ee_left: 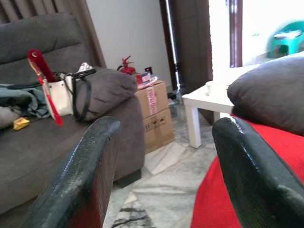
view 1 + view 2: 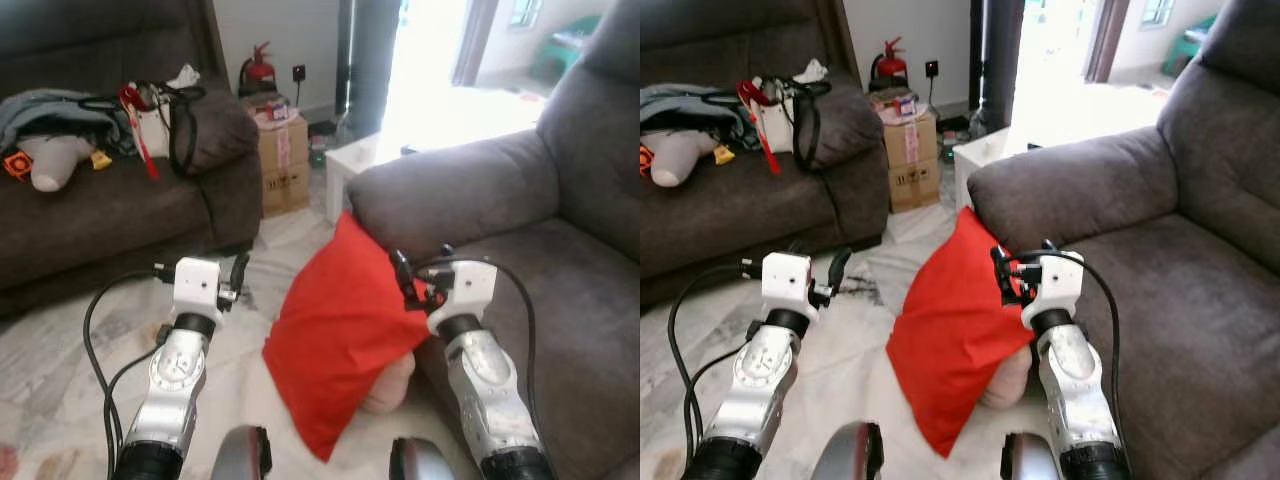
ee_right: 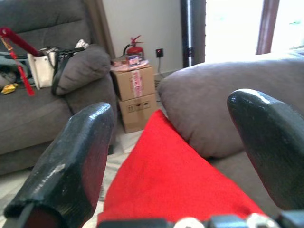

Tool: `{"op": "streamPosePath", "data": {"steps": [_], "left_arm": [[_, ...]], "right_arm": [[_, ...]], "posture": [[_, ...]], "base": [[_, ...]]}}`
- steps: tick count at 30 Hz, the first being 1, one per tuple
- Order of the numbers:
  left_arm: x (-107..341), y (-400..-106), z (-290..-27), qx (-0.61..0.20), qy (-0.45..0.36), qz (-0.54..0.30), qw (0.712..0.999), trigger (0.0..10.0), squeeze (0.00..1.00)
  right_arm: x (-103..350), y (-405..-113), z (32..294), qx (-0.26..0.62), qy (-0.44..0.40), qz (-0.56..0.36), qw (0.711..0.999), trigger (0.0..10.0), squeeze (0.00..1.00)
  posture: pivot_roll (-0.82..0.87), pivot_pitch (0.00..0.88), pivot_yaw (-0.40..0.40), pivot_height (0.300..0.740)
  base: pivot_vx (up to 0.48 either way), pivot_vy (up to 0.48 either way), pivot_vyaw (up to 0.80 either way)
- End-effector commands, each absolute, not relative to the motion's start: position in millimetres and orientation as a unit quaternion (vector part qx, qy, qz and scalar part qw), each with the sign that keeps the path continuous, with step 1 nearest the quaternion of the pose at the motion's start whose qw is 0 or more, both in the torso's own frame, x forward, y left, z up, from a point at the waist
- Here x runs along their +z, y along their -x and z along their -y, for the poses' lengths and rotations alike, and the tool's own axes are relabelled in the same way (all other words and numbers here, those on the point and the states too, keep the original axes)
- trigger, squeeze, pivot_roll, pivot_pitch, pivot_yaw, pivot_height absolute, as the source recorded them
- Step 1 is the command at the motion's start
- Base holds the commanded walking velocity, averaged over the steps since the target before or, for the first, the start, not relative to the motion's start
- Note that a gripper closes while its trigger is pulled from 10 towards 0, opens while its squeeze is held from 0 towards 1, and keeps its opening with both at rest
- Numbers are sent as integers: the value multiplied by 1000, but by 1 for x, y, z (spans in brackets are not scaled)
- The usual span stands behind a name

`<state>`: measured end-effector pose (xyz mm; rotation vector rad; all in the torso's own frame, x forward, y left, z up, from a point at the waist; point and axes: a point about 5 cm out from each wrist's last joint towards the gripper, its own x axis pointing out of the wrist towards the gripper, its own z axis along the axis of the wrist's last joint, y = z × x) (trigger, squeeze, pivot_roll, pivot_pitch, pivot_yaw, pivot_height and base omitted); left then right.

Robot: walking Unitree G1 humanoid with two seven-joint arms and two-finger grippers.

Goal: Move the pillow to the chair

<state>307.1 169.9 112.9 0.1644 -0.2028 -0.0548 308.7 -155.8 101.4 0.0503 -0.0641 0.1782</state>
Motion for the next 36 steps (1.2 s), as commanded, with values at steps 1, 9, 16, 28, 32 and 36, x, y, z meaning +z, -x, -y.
{"op": "streamPosePath", "data": {"steps": [1, 9, 16, 28, 32, 36], "left_arm": [[113, -307, -171, -22, -68, 96, 993, 10000, 0], [113, -308, -168, -29, -61, 97, 993, 10000, 0], [113, -309, -169, -27, -62, 95, 993, 10000, 0], [113, -309, -170, -24, -61, 94, 993, 10000, 0], [113, -309, -171, -24, -61, 93, 994, 10000, 0], [112, -308, -171, -23, -61, 93, 994, 10000, 0]], "right_arm": [[103, -309, 154, 93, -23, 36, 995, 10000, 0], [104, -307, 148, 123, -6, 39, 992, 10000, 0], [105, -305, 142, 146, 2, 46, 988, 10000, 0], [104, -304, 139, 158, 6, 42, 986, 10000, 0], [103, -303, 137, 163, 13, 42, 986, 10000, 0], [103, -302, 135, 172, 23, 44, 984, 10000, 0]], "posture": [[-39, 0, 25, 560], [-43, 0, 27, 560], [-43, 0, 28, 560], [-41, 0, 23, 560], [-40, 0, 23, 560], [-38, 0, 22, 560]], "base": [[0, 0, 0], [0, 0, 0], [0, 0, 355], [122, 0, 129], [249, 0, 220], [270, 0, 694]]}}
